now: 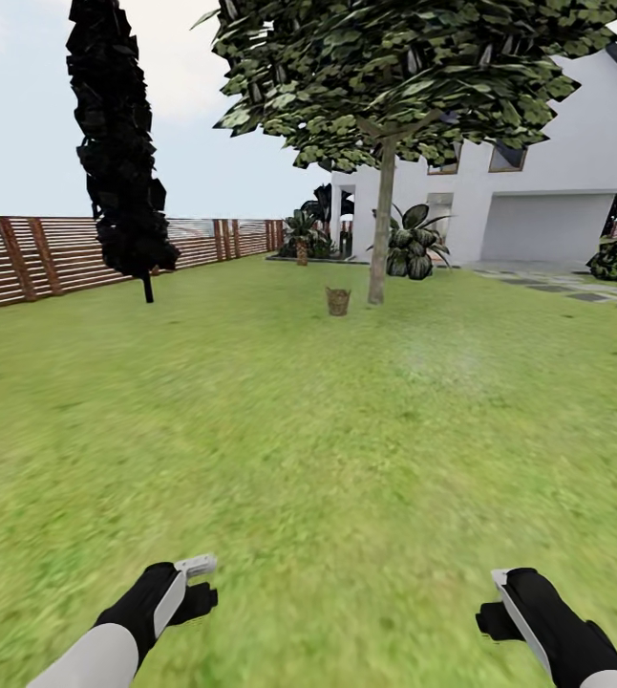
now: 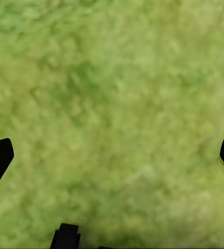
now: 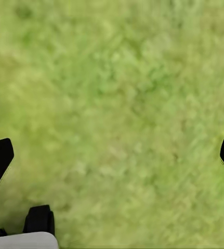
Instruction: Take the three Easter eggs out of the wicker basket on the lawn in the garden, then place them on the lawn next to a single tree (choose any tree) so that all three eggs are next to the same tree and none are left in the basket.
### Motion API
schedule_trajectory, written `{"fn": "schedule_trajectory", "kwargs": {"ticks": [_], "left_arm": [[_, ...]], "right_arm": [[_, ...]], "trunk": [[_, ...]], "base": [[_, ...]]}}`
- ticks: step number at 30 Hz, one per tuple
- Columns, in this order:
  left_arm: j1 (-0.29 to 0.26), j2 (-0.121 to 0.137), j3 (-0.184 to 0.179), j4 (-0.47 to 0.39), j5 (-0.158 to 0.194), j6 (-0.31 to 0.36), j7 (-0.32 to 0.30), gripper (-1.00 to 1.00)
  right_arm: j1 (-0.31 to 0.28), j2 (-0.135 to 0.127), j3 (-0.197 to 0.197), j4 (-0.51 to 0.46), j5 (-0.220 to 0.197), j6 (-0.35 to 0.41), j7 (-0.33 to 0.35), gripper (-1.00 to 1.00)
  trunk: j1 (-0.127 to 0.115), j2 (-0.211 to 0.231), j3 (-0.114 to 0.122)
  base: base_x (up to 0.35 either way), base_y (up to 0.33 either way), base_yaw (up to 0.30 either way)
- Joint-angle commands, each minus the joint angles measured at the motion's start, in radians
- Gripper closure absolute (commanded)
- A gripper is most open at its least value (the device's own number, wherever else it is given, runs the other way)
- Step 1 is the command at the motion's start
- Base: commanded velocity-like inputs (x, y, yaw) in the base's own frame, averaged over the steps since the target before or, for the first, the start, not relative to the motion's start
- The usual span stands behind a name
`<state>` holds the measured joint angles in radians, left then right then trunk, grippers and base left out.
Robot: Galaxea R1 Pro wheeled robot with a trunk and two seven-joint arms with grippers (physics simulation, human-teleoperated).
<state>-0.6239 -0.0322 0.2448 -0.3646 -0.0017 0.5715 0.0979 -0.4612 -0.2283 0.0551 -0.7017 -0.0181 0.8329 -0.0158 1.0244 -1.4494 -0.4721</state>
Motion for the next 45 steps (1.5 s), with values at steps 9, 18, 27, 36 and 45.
{"fn": "schedule_trajectory", "kwargs": {"ticks": [9,18,27,36,45], "left_arm": [[0.0,-0.002,0.005,-0.002,0.0,0.005,0.003,-1.0],[0.0,-0.004,0.005,-0.002,0.0,0.005,0.003,-1.0],[0.0,-0.007,0.005,0.035,0.0,-0.029,0.003,-1.0],[0.0,-0.015,0.005,0.041,0.0,-0.033,0.003,-1.0],[0.0,-0.015,0.007,0.041,0.0,-0.034,0.003,-1.0]], "right_arm": [[-0.001,-0.007,0.003,-0.002,-0.008,-0.022,-0.001,-1.0],[-0.001,-0.009,-0.009,-0.009,-0.008,-0.03,-0.004,-1.0],[-0.001,-0.004,-0.011,-0.009,-0.006,-0.029,-0.004,-1.0],[-0.001,0.003,-0.005,-0.013,0.004,-0.02,-0.005,-1.0],[-0.001,0.004,0.018,-0.067,0.008,0.005,-0.004,-1.0]], "trunk": [[0.001,-0.001,-0.001],[0.001,-0.001,-0.001],[0.001,-0.001,-0.001],[0.001,-0.001,-0.002],[0.001,-0.001,-0.004]], "base": [[0.343,0.0,0.0],[0.343,0.0,0.0],[0.343,0.0,0.0],[0.343,0.0,-0.109],[0.343,0.0,-0.007]]}}
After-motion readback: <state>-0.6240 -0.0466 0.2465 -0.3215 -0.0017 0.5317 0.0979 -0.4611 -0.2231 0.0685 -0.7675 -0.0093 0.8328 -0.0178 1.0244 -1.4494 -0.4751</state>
